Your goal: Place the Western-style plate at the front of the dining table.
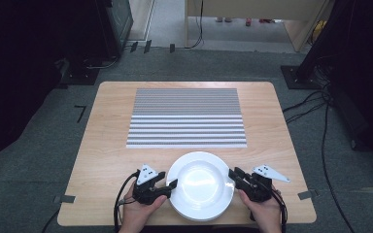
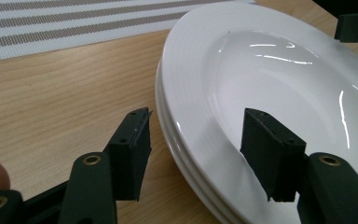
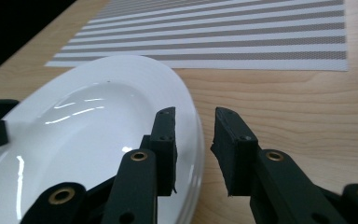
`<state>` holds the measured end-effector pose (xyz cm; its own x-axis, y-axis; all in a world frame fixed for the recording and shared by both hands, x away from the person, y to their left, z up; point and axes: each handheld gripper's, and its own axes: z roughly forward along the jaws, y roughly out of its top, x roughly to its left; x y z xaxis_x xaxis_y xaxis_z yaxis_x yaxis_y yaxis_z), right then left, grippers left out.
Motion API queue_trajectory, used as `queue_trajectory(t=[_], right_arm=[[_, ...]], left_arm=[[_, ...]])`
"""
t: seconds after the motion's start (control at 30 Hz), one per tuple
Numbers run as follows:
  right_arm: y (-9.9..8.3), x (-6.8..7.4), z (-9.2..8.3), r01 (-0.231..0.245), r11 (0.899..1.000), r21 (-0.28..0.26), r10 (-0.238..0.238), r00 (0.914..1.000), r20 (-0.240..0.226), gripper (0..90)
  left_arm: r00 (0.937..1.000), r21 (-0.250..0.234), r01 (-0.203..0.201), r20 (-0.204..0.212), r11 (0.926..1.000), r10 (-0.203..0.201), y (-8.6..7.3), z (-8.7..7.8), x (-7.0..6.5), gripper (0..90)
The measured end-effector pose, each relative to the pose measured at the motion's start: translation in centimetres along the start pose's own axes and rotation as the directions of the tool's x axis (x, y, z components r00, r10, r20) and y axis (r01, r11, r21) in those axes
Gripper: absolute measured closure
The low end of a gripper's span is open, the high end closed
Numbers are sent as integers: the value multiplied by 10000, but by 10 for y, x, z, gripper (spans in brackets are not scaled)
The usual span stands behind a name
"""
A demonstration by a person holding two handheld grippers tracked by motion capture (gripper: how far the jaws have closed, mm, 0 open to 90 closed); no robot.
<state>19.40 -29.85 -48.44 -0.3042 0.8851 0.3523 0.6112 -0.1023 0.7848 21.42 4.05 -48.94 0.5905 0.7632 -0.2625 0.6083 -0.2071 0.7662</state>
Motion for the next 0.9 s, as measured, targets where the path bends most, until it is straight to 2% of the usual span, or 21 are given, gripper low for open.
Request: queue_trajectory(t=[0.13,0.27,0.47,0.53,0.6,0.73,0.9], right_arm=[[-2,0,3,-42,9997,230,41,10000,26,742],[-4,0,5,-491,9981,382,497,9987,-147,742],[-5,-1,5,-811,9961,358,818,9965,-176,753],[-4,-3,3,-1026,9943,290,1032,9944,-215,792],[-4,-4,3,-1316,9907,348,1328,9904,-371,788],[-4,-5,3,-1401,9897,275,1413,9890,-435,788],[-6,-6,3,-1765,9841,187,1771,9834,-401,820]], left_arm=[[9999,99,49,114,9999,-50,-1,1,1,438],[9999,158,-5,148,9999,3,-1,2,0,444],[9997,240,-54,250,9997,48,-2,3,-1,460],[9997,267,-72,223,9996,66,-3,4,-2,455],[9997,255,-26,263,9997,19,-3,4,-1,455],[9997,244,-8,253,9997,2,-3,5,-1,455],[9997,217,73,246,9997,-79,-3,5,-1,456]])
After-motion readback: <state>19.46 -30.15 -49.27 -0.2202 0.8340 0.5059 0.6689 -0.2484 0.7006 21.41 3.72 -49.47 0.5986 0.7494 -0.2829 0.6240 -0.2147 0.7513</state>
